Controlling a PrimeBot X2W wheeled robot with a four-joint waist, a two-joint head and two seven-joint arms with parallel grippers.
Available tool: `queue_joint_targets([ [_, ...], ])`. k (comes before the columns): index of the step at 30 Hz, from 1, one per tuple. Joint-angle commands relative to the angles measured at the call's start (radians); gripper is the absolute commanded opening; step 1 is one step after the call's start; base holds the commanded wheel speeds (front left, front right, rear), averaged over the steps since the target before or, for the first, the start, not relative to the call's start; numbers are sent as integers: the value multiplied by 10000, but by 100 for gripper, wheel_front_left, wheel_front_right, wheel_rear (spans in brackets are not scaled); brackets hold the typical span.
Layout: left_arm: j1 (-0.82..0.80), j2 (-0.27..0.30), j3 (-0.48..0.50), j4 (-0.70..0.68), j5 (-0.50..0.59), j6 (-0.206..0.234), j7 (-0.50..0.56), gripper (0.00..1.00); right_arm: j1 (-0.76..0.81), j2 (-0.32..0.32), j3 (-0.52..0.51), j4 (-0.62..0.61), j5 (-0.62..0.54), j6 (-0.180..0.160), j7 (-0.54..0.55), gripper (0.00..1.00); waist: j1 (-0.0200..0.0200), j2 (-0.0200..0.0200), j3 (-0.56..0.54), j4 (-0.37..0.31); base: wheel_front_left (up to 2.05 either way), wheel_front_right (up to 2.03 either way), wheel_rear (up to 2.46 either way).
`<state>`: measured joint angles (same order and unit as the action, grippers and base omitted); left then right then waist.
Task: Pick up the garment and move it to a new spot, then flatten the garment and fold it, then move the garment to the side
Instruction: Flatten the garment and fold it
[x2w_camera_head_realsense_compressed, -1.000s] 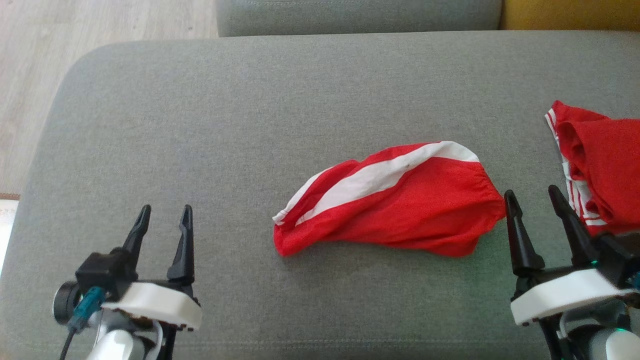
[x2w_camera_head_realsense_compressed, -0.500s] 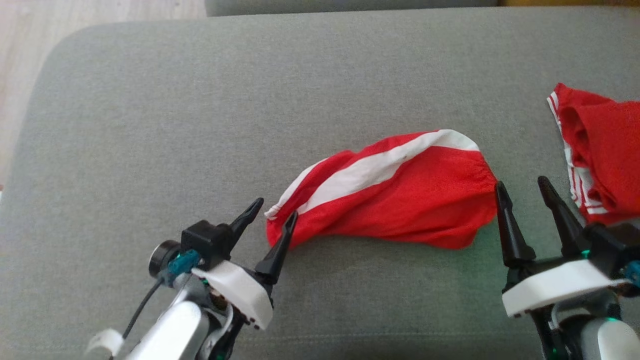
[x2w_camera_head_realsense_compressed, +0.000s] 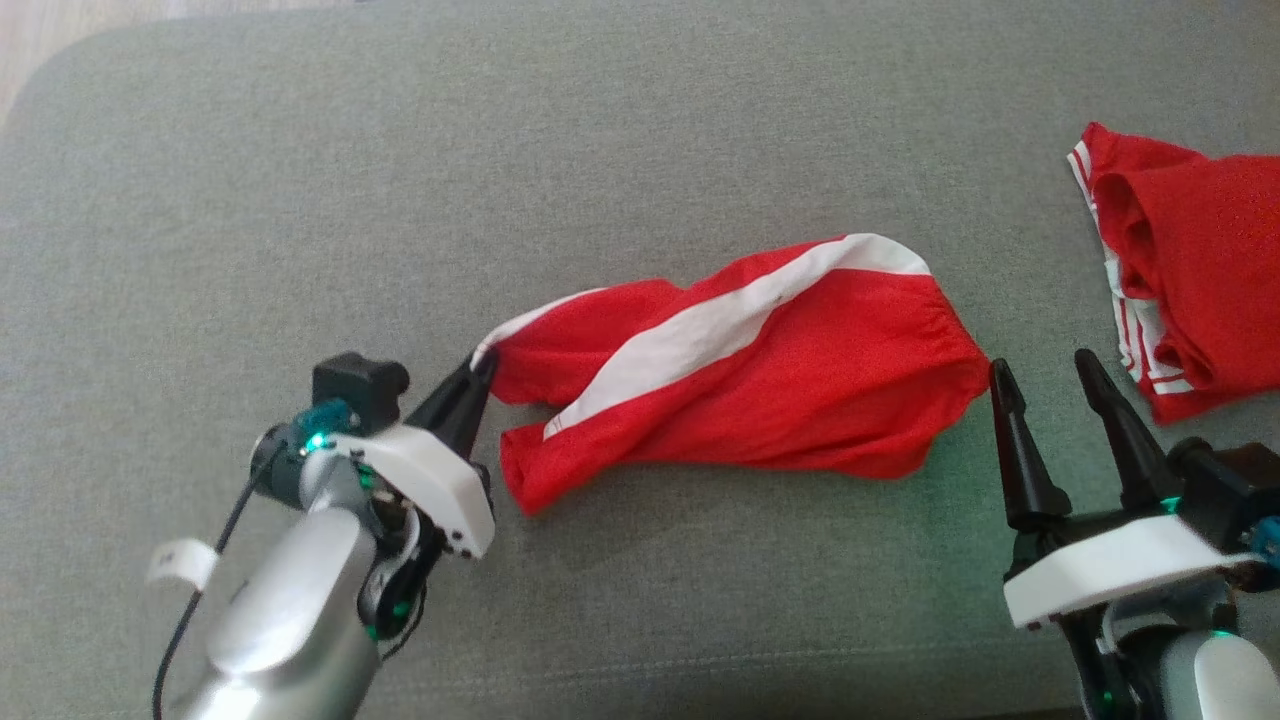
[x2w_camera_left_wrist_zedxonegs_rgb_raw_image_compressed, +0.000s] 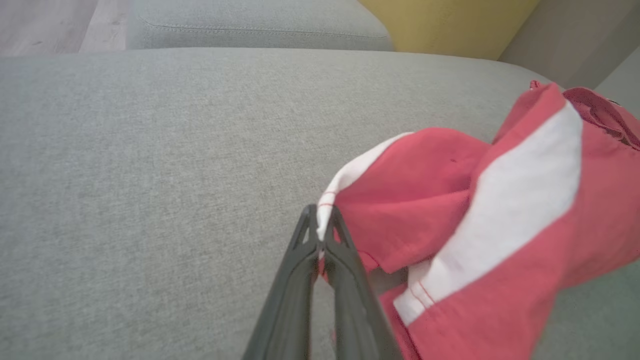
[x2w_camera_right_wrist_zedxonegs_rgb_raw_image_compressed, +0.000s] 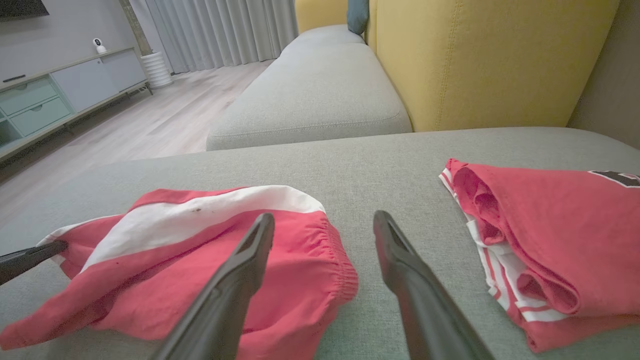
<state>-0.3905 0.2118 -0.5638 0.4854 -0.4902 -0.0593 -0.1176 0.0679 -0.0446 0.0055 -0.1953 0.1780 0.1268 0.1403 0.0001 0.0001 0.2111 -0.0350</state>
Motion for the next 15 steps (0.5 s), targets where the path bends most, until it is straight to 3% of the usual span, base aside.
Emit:
queue_joint_targets([
  [1,-576,85,457,56,-132,-66,-162,0,-449,-56,231,-299,101,39,-95,100,-1,-1,12,-10,0,0,0],
  [6,-1249,-241,598,1362,-480,-316,-548,0,-503,-56,254,-199,201,39,-116,100,-1,-1,71,0,0,0,0],
  [8,-1455,-389,606,1851,-591,-400,-707,45,-518,-56,264,-175,243,39,-125,100,-1,-1,91,12,0,0,0],
  [9,-1538,-445,593,2086,-609,-426,-780,100,-525,-56,267,-164,253,39,-132,100,-1,-1,93,15,0,0,0],
  [12,-1638,-542,580,2593,-576,-436,-1050,100,-543,-56,287,-117,265,39,-169,100,-1,-1,63,4,0,0,0],
  [15,-1530,-483,707,2644,-365,-141,-1322,100,-534,-56,259,-113,261,39,-197,100,-1,-1,-9,23,0,0,0],
])
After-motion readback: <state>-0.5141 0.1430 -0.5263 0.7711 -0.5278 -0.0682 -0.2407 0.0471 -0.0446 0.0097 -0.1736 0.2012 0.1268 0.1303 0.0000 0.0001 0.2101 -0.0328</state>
